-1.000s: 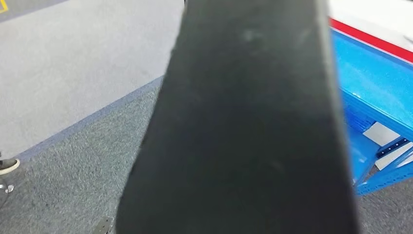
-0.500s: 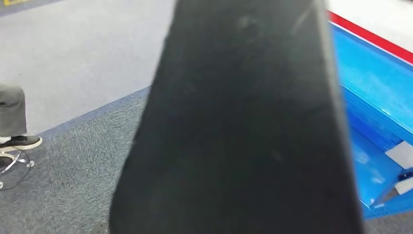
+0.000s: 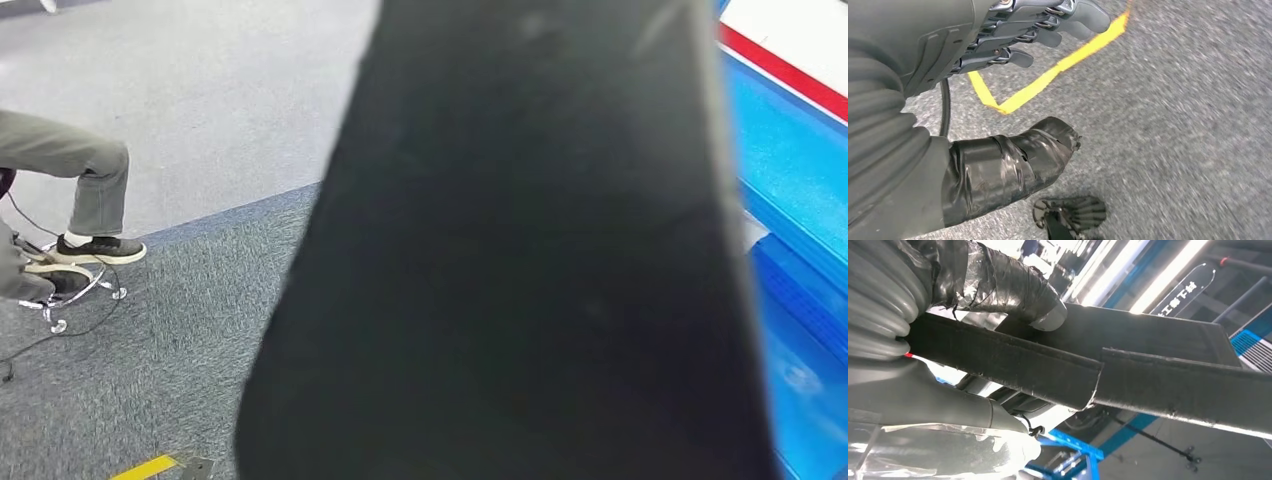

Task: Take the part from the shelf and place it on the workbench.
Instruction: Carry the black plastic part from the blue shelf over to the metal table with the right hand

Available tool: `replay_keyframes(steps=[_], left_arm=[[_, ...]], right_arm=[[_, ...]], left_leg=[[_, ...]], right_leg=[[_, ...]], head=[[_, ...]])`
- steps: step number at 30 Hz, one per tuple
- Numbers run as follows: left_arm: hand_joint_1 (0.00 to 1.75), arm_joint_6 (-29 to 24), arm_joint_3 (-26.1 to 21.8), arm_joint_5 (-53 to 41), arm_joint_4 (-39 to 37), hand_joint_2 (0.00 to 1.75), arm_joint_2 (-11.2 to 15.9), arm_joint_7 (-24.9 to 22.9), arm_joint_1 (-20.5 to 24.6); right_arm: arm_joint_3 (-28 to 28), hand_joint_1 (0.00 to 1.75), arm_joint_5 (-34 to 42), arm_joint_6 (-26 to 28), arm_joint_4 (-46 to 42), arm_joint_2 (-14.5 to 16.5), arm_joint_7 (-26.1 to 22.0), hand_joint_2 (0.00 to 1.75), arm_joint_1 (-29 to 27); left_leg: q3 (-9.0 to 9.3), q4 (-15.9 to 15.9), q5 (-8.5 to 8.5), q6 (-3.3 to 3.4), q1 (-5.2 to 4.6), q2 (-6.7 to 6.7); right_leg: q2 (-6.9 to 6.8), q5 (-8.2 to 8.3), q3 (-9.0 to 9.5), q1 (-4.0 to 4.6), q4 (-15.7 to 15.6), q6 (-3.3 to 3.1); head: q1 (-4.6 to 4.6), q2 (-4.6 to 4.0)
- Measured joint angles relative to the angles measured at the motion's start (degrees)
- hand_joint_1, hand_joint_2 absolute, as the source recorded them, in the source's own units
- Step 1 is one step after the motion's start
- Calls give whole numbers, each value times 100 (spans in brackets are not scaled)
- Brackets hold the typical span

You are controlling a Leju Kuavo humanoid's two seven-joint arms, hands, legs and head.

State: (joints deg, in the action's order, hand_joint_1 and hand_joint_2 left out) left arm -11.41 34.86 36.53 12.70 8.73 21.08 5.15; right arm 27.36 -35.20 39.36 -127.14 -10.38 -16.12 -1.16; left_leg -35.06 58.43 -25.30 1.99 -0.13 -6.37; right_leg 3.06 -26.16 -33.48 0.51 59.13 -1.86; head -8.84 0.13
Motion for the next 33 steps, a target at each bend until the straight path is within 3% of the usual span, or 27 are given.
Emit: replay_keyframes(steps=[2, 4, 6, 8, 9, 10, 12, 13, 15, 17, 19, 20, 22, 23, 24, 25, 26, 28, 29, 31, 32, 33], left_arm=[[0, 3, 0, 4, 0, 175, 14, 1, -25], [0, 10, 0, 9, 1, 175, 26, 1, -41], [0, 19, 1, 15, 2, 175, 22, 0, -21], [0, 20, 2, 28, 2, 175, 22, -2, -8], [0, 20, 2, 37, 2, 175, 23, -3, -15], [0, 20, 2, 43, 2, 175, 27, -7, -24], [0, 28, 2, 48, 3, 175, 26, -12, -26], [0, 47, 2, 50, 3, 175, 25, -15, -16], [0, 100, 2, 61, 4, 175, 26, -26, 2], [0, 131, 2, 79, 3, 175, 41, -39, -6], [0, 131, 3, 88, 2, 175, 41, -42, -23], [0, 128, 3, 90, 2, 175, 40, -42, -21], [0, 123, 3, 95, 2, 175, 39, -36, -11], [0, 123, 3, 98, 2, 175, 39, -34, -8], [0, 123, 3, 102, 2, 175, 39, -33, -9], [0, 122, 4, 104, 2, 175, 39, -32, -12], [0, 121, 4, 107, 2, 175, 39, -30, -14], [0, 116, 4, 116, 2, 175, 30, -21, -10], [0, 112, 4, 124, 2, 175, 22, -17, -5], [0, 104, 3, 144, 2, 175, 9, -16, -7], [0, 101, 3, 156, 2, 175, 10, -19, -19], [0, 99, 3, 164, 2, 175, 4, -23, -38]], right_arm=[[-2, 175, 71, -1, -2, 2, -22, 175, 2], [-3, 175, 135, -2, -2, 8, -49, 175, 3], [-3, 175, 190, -2, -1, 14, -76, 175, -1], [-4, 175, 213, -2, 1, 20, -87, 175, -4], [-4, 175, 219, -2, 1, 23, -90, 175, -5], [-4, 175, 224, -2, 2, 25, -91, 175, -5], [-4, 175, 242, -3, 1, 27, -97, 175, -4], [-4, 175, 254, -3, 1, 28, -102, 175, -2], [-4, 175, 287, -4, -1, 28, -108, 175, -1], [-4, 175, 328, -4, 0, 28, -114, 175, -1], [-4, 175, 358, -4, 1, 27, -128, 175, 0], [-6, 175, 367, -3, 1, 27, -134, 175, -2], [-9, 175, 373, -2, 1, 26, -139, 175, -13], [-10, 175, 373, -2, 1, 26, -139, 175, -17], [-10, 175, 373, -2, 1, 26, -139, 175, -21], [-10, 175, 373, -2, 1, 26, -139, 175, -21], [-10, 175, 373, -2, 0, 26, -139, 175, -22], [-10, 175, 372, -2, -1, 26, -139, 175, -22], [-10, 175, 371, -2, -1, 26, -139, 175, -23], [-10, 175, 359, -2, -1, 26, -139, 175, -29], [-10, 175, 348, -2, -1, 27, -137, 175, -31], [-10, 175, 333, -3, -1, 27, -132, 175, -30]], left_leg=[[-5, -33, 17, -32, 7, -57], [-57, 81, -74, -107, -15, 150], [-332, 624, -351, -231, 22, 453], [-681, 1266, -568, -357, 109, 556], [-752, 1374, -543, -416, 150, 580], [-705, 1258, -418, -474, 187, 615], [-377, 594, -82, -577, 236, 807], [-233, 302, 19, -577, 240, 909], [-150, 116, 19, -441, 220, 980], [-173, 141, 11, -264, 211, 845], [-166, 121, 20, -169, 213, 727], [-162, 111, 30, -129, 215, 671], [-179, 108, 42, -75, 192, 547], [-187, 108, 46, -59, 173, 473], [-189, 109, 48, -50, 151, 394], [-184, 110, 48, -46, 130, 309], [-173, 110, 49, -45, 113, 222], [-161, 117, 52, -52, 85, 57], [-171, 123, 60, -63, 83, -17], [-213, 114, 95, -115, 100, -144], [-229, 96, 117, -149, 112, -207], [-246, 100, 118, -178, 111, -177]], right_leg=[[-97, 28, 86, -9, -140, -2], [-227, 79, 210, -68, -310, 12], [-370, 100, 277, -102, -390, 23], [-514, 73, 282, -130, -372, 53], [-582, 48, 282, -158, -349, 87], [-648, 17, 282, -194, -316, 129], [-771, -70, 281, -257, -210, 235], [-828, -120, 277, -256, -148, 293], [-920, -187, 282, -215, -85, 386], [-1012, -216, 321, -210, -97, 447], [-870, -363, 301, -250, 35, 482], [-715, -523, 207, -258, 265, 480], [-424, -918, -166, -230, 1051, 439], [-369, -1033, -353, -206, 1409, 415], [-342, -1041, -472, -184, 1607, 384], [-323, -925, -482, -164, 1570, 344], [-289, -716, -388, -144, 1311, 295], [-57, -306, -89, -118, 553, 189], [67, -205, 23, -113, 270, 164], [174, -193, 93, -99, 75, 161], [116, -185, 113, -103, 43, 161], [43, -165, 136, -111, 10, 147]], head=[[-9, 0], [-63, 0], [-137, 0], [-161, 0], [-166, 0], [-168, 0], [-187, 0], [-209, 0], [-248, 0], [-258, 0], [-259, 0], [-254, 0], [-256, 0], [-255, 0], [-260, 0], [-260, 0], [-260, 0], [-265, 0], [-269, 0], [-279, 0], [-278, 0], [-281, 0]])
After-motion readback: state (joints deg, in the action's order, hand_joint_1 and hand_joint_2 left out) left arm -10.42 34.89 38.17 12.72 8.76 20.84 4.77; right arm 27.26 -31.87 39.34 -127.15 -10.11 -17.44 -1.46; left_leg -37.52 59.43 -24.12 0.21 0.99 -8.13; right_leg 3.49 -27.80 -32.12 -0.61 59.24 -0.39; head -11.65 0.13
